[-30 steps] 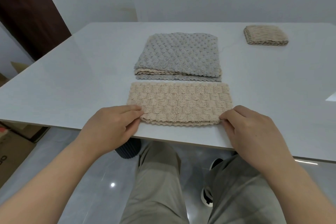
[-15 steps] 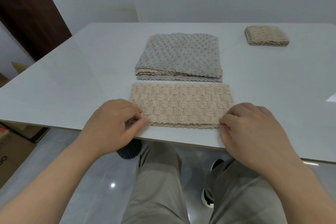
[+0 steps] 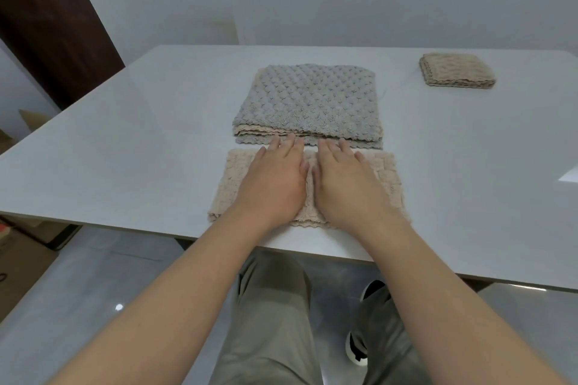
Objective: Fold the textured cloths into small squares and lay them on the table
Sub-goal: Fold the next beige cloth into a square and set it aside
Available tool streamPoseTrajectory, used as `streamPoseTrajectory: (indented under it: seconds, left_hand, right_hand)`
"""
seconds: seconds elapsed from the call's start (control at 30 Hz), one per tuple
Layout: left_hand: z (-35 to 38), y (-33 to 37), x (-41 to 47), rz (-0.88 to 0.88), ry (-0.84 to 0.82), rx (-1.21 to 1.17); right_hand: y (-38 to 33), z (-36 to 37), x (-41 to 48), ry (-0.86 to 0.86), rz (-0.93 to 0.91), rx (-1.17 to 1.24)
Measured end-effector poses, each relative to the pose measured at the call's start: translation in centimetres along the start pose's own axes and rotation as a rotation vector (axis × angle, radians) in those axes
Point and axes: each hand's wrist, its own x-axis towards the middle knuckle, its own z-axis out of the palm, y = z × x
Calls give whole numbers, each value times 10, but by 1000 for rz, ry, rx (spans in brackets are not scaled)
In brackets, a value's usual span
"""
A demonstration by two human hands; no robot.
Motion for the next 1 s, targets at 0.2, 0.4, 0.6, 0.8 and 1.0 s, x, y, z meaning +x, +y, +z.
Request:
streamPoseTrajectory:
  seconds: [0.2, 0.4, 0.6, 0.8, 1.0]
  left_hand:
    - [10, 0, -10, -19, -64, 65]
    - [11, -3, -10, -14, -111, 124]
    - [4, -14, -12, -40, -178, 93]
    - [-2, -39, -18, -149, -195, 96]
    - [-8, -51, -20, -294, -214, 59]
  right_hand:
    - [-3, 4, -9, -26, 40, -55]
    - [-2, 7, -10, -45, 59, -64]
    - [9, 5, -9, -96, 111, -15]
    - [35, -5, -15, -143, 257, -12]
    - [44, -14, -23, -195, 346, -22]
